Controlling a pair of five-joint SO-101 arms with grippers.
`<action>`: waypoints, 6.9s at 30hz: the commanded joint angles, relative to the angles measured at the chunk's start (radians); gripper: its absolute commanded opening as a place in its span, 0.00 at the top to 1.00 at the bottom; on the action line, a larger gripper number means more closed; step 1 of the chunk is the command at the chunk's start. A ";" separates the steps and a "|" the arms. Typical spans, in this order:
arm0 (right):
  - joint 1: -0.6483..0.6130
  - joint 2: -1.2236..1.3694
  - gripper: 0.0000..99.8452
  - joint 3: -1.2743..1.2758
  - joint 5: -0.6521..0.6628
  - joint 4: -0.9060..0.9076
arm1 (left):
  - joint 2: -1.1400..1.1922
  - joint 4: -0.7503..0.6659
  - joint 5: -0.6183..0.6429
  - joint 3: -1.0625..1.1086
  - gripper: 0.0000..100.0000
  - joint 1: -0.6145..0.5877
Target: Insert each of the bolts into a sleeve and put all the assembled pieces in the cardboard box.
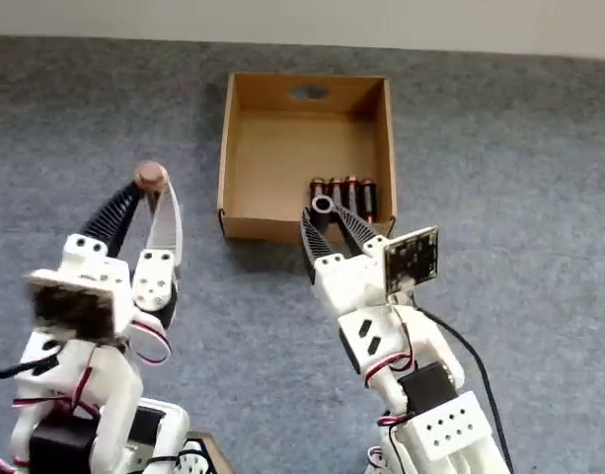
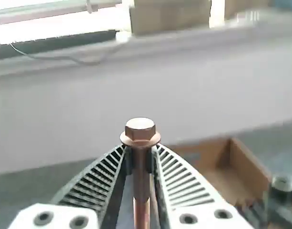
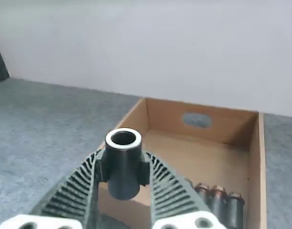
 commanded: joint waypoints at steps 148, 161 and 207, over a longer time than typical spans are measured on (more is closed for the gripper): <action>0.047 0.335 0.99 -0.702 -0.014 0.602 | 0.455 -0.209 -0.084 0.627 0.99 -0.318; 0.051 1.202 0.99 -1.141 -0.061 0.483 | 0.455 -0.249 -0.084 0.654 0.99 -0.303; 0.062 2.130 0.94 -1.974 -0.305 0.865 | 0.455 -0.249 -0.086 0.654 0.99 -0.282</action>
